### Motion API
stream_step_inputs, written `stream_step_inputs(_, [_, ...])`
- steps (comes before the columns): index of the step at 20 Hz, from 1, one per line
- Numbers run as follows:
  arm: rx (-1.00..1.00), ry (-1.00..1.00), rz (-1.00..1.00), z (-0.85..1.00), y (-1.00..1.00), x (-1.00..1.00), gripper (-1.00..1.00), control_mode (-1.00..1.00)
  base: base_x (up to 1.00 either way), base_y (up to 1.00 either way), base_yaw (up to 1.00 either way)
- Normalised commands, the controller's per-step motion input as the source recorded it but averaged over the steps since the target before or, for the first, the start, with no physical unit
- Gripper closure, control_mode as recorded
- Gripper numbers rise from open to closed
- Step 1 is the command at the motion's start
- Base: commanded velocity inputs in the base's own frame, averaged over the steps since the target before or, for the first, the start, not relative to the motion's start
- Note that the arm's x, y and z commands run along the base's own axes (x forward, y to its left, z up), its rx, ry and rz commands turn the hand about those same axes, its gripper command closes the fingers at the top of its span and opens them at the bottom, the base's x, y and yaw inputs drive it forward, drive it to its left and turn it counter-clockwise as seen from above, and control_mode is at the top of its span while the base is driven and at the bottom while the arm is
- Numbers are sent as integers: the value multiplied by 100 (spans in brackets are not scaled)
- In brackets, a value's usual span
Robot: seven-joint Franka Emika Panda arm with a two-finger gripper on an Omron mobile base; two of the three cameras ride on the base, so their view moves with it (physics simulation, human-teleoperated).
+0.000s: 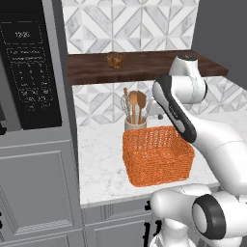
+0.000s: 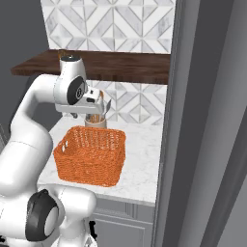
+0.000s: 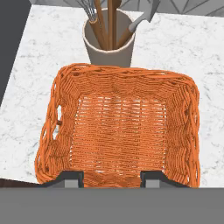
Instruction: Open the cabinet, pick up the bread from the cabinet and place it in the basket. Then move the basket to the dining counter.
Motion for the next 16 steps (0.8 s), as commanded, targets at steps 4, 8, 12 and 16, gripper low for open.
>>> stream_step_inputs(4, [0, 0, 0, 0, 0, 0, -100, -100, 0, 0, 0])
stream_step_inputs(8, [0, -8, 0, 0, 5, -31, -100, -100, 0, 0, 0])
stream_step_inputs(12, [0, -13, 5, 6, 35, -23, -100, -100, 0, 0, 0])
stream_step_inputs(16, [0, -30, 11, 49, 43, -1, -100, -100, 0, 0, 0])
